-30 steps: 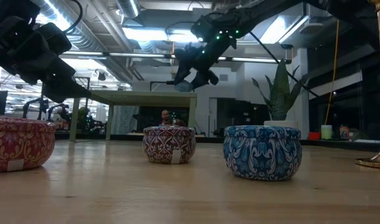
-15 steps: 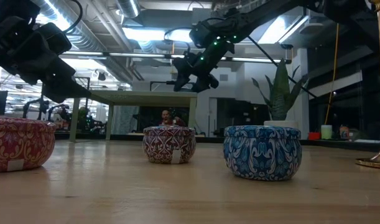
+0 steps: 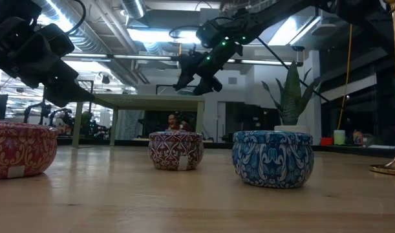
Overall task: Pick & Place candle stick holders
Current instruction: Put the light blue scented candle on the shelf, then put the gold candle holder on the shelf
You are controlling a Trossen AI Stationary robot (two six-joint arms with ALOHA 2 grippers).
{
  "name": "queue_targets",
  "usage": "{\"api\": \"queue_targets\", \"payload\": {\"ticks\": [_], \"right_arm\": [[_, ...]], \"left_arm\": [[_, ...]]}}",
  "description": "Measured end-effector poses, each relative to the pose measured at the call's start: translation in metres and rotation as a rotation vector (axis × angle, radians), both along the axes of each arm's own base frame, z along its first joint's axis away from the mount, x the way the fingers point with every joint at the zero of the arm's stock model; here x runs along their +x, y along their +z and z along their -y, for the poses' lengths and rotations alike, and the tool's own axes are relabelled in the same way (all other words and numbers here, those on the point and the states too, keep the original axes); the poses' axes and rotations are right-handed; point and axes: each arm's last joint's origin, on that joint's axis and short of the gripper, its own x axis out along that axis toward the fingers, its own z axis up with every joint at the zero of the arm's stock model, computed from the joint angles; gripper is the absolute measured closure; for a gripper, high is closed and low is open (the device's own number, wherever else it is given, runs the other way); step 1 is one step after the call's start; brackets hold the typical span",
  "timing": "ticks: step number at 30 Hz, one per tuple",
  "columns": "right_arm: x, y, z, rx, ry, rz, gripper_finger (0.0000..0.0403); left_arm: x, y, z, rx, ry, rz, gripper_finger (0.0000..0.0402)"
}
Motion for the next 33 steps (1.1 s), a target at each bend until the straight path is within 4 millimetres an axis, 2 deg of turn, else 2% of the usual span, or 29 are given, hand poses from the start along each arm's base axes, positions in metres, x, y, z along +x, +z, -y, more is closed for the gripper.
{"api": "queue_targets", "payload": {"ticks": [5,19,25,33], "right_arm": [[0.003,0.006,-0.005,-0.033,0.028,0.027,0.0055],[-0.008,0.061,-0.025,-0.134,0.071,0.157,0.0054],[-0.009,0.08,-0.047,-0.179,0.132,0.186,0.0054],[-0.011,0.106,-0.089,-0.239,0.285,0.221,0.0054]], "left_arm": [[0.0,0.0,0.0,0.0,0.0,0.0,0.0049],[0.0,0.0,0.0,0.0,0.0,0.0,0.0048],[0.0,0.0,0.0,0.0,0.0,0.0,0.0048],[0.0,0.0,0.0,0.0,-0.001,0.0,0.0049]]}}
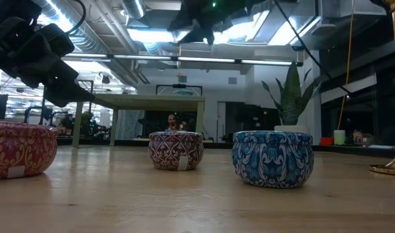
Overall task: Pick & Place candle stick holders
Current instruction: Put the gold candle holder on the shelf
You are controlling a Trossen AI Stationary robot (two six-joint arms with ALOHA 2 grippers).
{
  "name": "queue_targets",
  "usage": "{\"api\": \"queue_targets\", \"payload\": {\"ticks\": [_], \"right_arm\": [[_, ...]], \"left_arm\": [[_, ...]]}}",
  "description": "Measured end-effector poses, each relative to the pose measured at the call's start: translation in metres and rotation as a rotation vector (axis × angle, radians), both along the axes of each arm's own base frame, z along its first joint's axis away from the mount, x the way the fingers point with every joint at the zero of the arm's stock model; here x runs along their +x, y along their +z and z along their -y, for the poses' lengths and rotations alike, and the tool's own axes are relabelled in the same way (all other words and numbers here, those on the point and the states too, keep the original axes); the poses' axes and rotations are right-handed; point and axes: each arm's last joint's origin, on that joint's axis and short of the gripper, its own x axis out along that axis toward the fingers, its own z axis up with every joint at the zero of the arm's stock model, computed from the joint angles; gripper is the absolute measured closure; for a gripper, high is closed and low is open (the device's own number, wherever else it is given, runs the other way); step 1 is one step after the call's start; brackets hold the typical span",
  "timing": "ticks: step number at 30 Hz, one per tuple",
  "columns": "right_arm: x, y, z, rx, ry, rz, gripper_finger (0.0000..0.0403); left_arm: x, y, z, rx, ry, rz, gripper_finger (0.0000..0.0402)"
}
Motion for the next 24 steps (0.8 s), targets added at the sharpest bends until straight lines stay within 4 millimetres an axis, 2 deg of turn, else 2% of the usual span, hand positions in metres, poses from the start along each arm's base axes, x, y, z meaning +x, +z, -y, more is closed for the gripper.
{"api": "queue_targets", "payload": {"ticks": [5,15,24], "right_arm": [[-0.006,0.014,-0.025,0.008,0.119,0.012,0.0054],[-0.027,0.031,-0.065,0.006,0.212,-0.07,0.0054],[-0.061,0.052,-0.1,0.021,0.289,-0.14,0.0054]], "left_arm": [[0.0,0.0,0.0,0.0,0.0,0.0,0.0048],[0.0,0.0,0.0,0.0,0.0,0.0,0.0048],[0.0,0.0,0.0,0.0,0.0,0.0,0.0048]]}}
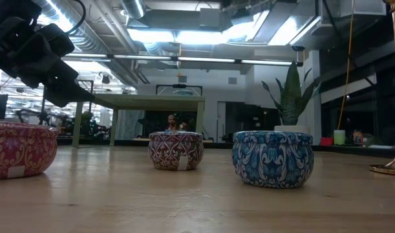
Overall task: Pick & Place candle stick holders
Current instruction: Put the gold candle holder on the shelf
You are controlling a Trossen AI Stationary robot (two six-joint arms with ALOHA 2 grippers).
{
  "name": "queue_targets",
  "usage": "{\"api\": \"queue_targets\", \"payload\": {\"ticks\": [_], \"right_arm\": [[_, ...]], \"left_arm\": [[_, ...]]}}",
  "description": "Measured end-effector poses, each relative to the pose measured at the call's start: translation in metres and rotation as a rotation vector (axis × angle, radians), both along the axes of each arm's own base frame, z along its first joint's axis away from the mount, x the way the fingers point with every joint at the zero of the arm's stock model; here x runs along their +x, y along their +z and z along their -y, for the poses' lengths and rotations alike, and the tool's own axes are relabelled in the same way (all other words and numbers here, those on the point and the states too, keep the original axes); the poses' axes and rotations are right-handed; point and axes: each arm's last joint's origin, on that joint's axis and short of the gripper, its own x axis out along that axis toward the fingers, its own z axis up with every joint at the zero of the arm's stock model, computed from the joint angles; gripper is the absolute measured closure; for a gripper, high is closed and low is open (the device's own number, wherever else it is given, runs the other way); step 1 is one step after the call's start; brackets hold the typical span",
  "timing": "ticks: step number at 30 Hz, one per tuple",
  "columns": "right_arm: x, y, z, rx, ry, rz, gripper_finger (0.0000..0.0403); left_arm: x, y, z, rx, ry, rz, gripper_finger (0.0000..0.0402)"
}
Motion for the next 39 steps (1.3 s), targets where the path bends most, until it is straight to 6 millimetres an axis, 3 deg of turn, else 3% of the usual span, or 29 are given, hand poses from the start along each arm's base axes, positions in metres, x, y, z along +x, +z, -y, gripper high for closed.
{"api": "queue_targets", "payload": {"ticks": [16,29,34,39], "right_arm": [[-0.101,0.04,-0.067,-0.122,-0.025,-0.113,0.0054],[-0.194,0.058,-0.088,-0.06,-0.043,-0.146,0.0054],[-0.216,0.059,-0.094,-0.001,-0.007,-0.173,0.0054],[-0.224,0.052,-0.101,-0.029,-0.004,-0.23,0.0054]], "left_arm": [[0.0,0.0,0.0,0.0,0.0,0.0,0.0048],[0.0,0.0,0.0,0.0,0.0,0.0,0.0049],[0.0,0.0,0.0,0.0,0.0,0.0,0.0048],[0.0,0.0,0.0,0.0,0.0,0.0,0.0049]]}}
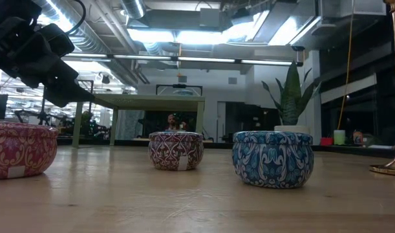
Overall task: Pick & Place candle stick holders
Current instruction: Put the gold candle holder on the shelf
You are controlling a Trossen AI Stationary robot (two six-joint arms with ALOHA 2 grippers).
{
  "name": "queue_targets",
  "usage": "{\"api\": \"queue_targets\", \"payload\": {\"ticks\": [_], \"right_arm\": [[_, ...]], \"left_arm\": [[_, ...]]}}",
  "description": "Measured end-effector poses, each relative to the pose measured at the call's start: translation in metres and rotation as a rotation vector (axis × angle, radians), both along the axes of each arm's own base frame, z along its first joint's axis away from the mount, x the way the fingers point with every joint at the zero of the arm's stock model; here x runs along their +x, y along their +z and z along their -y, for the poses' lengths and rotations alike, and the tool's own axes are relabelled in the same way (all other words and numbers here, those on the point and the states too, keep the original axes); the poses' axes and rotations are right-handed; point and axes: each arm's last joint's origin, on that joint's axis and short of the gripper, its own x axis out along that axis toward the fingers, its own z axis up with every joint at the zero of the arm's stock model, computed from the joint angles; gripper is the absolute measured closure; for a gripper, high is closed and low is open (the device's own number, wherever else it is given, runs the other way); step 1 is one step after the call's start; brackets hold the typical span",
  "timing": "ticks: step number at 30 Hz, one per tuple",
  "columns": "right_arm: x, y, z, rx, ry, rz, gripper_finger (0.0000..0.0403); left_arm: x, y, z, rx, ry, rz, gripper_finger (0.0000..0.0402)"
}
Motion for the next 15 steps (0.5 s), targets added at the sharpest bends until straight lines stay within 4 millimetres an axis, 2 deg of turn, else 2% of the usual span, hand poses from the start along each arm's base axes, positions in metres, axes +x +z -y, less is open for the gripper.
{"api": "queue_targets", "payload": {"ticks": [15], "right_arm": [[-0.02,-0.058,-0.024,0.02,0.128,-0.148,0.0054]], "left_arm": [[0.0,0.0,0.0,0.0,0.0,0.0,0.0048]]}}
